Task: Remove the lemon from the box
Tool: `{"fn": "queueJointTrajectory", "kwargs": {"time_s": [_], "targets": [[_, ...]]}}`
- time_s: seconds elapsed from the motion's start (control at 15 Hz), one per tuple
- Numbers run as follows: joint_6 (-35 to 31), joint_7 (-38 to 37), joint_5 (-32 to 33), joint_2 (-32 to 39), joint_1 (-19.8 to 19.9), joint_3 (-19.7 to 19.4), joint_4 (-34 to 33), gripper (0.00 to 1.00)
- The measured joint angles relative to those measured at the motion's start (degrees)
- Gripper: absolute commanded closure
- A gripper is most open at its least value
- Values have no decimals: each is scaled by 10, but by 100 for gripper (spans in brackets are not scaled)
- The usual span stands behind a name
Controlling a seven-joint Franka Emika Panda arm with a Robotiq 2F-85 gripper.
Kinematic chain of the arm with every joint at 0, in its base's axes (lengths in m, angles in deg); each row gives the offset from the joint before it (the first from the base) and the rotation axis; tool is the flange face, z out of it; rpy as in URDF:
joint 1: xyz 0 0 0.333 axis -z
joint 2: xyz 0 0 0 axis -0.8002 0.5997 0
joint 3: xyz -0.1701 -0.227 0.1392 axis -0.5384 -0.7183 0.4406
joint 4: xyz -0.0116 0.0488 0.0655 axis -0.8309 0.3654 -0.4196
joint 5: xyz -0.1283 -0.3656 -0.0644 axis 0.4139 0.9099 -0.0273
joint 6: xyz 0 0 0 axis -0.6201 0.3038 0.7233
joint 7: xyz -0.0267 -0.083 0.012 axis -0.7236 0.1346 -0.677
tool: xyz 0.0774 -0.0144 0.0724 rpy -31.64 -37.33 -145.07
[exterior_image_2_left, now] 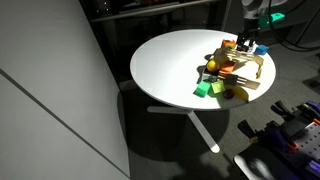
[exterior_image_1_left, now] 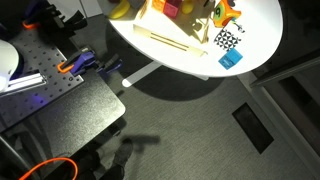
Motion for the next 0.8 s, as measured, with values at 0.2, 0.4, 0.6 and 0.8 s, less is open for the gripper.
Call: {"fn": "queueJointTrajectory", "kwargs": {"time_s": [0.2,0.4,0.6,0.8], "targets": [[-24,-2,6,26,-1,4,-11,0],[-43,-6,10,49,-3,8,-23,0],[-47,-9,10,72,-3,15,-43,0],[-47,-12,10,94,-6,21,-67,0]]}}
